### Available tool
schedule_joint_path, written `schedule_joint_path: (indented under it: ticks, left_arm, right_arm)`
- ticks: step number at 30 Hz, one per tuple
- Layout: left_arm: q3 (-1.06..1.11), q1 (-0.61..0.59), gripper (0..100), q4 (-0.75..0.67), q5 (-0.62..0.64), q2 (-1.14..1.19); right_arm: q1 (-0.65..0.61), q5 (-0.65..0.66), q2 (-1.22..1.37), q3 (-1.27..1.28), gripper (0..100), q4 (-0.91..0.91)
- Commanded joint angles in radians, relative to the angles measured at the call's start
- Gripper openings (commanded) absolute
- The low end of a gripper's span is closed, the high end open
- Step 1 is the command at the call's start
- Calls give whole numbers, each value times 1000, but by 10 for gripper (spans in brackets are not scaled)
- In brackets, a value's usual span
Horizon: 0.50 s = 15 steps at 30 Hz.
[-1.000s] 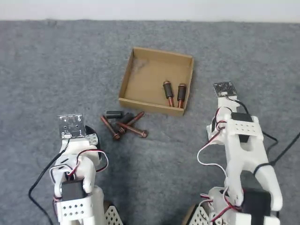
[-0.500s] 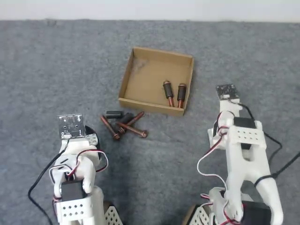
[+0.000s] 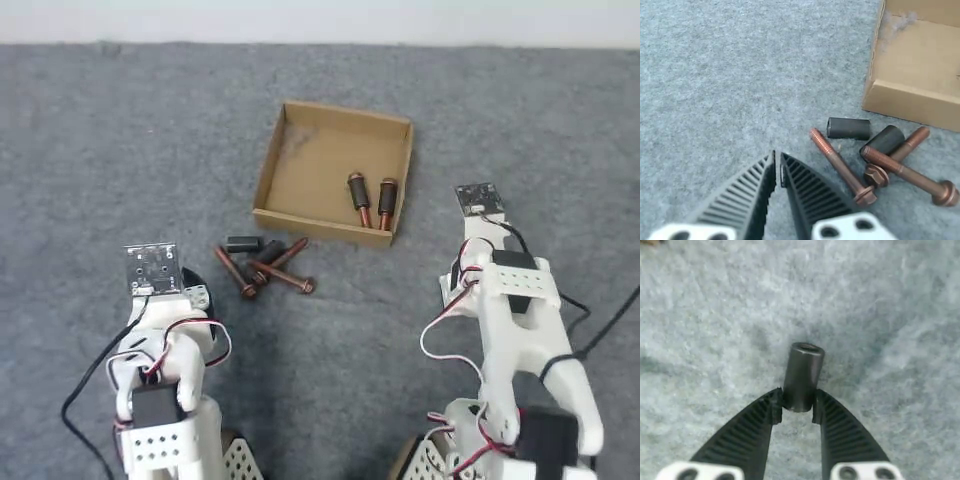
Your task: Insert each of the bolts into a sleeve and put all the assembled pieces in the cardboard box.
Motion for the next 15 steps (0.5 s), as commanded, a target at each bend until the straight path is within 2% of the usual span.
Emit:
schedule_joint_path:
  ticks: [1, 8, 15]
  left_arm:
    - [-16, -5, 12, -6, -14, -8]
    - [-16, -5, 12, -6, -14, -8]
    - [-16, -5, 12, -5, -14, -8]
  right_arm:
    - [18, 57, 36, -46, 74, -13]
    - [18, 55, 81, -81, 74, -24]
    - [18, -3, 74, -98, 75, -45]
